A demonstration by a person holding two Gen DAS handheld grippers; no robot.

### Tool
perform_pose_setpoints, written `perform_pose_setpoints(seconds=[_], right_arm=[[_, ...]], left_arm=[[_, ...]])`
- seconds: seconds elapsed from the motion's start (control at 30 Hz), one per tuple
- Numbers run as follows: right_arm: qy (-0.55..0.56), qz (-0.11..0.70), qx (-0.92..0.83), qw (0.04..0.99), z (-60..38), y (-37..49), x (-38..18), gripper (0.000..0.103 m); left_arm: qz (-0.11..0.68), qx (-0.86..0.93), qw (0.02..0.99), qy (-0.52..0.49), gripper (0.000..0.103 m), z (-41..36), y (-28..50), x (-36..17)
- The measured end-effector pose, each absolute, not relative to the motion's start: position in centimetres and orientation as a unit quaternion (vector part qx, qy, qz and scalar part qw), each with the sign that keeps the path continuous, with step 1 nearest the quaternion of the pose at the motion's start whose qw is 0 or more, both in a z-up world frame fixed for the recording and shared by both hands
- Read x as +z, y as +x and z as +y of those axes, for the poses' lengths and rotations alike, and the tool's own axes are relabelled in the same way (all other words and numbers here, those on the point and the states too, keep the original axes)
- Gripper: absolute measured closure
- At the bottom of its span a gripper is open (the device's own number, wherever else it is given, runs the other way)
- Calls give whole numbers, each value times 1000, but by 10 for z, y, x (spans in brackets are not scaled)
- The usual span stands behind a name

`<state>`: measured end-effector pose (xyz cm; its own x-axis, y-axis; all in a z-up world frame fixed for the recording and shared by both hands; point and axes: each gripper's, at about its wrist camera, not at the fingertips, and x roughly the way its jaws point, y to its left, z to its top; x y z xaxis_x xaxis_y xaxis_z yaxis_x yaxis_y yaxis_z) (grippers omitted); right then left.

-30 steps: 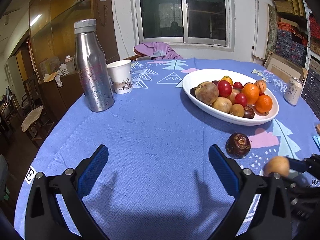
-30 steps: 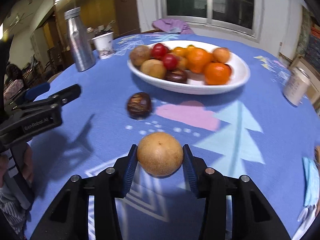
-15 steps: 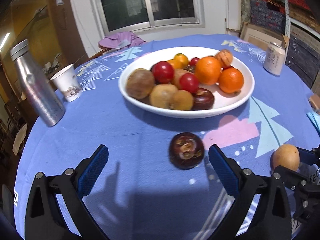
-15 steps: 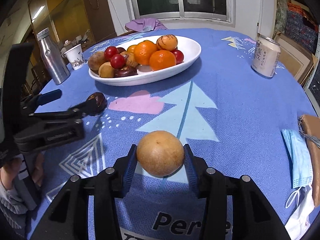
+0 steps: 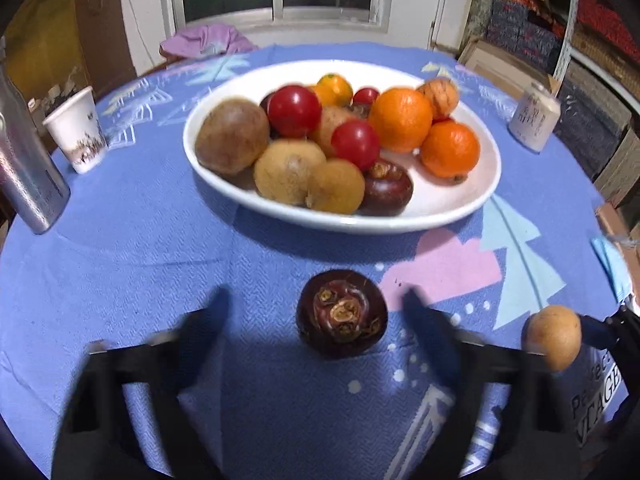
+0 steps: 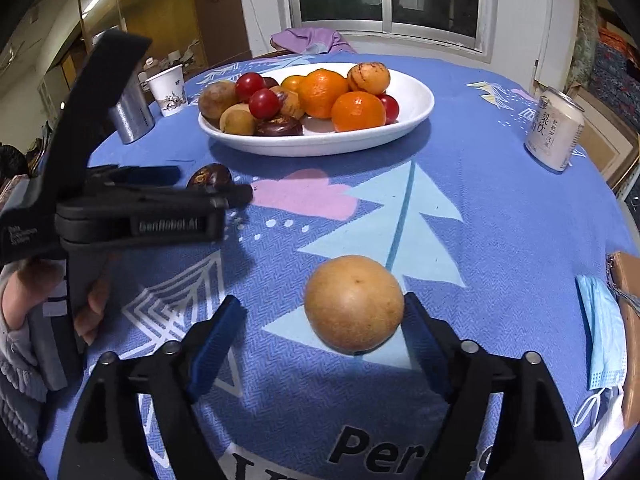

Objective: Organize fruits
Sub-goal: 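Grasp a round tan pear with the right tool while the left tool grasps a dark brown fruit, then carry the pear and dark brown fruit onto the white plate and open both tools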

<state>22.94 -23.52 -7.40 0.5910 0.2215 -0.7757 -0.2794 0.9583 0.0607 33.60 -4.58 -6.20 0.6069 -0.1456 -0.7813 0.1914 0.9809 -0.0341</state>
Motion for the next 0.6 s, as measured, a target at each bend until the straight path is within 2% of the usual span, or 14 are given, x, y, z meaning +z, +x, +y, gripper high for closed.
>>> perform_pose_setpoints(seconds=[0.03,0.13,0.37,0.43,0.5,0.6], right_arm=[[-29,430,141,891,-236,230,-74,19],[-25,432,144,890,-237,231,-74,10],[7,417,115,902,-252,228,-70,11],[4,420,119,900,-250,228,-71,29],[3,419,112,901,-252,229,-72,56],[11,418,114,901,-255,229,-72,56]], left_arm=[[430,-103,896,35,62,-50,335,-62],[428,-101,897,48,62,-55,333,-61],[426,-104,896,64,62,-59,323,-60],[427,-104,896,66,62,-60,323,-60],[428,-109,895,56,62,-57,324,-60],[426,-109,896,58,63,-57,322,-60]])
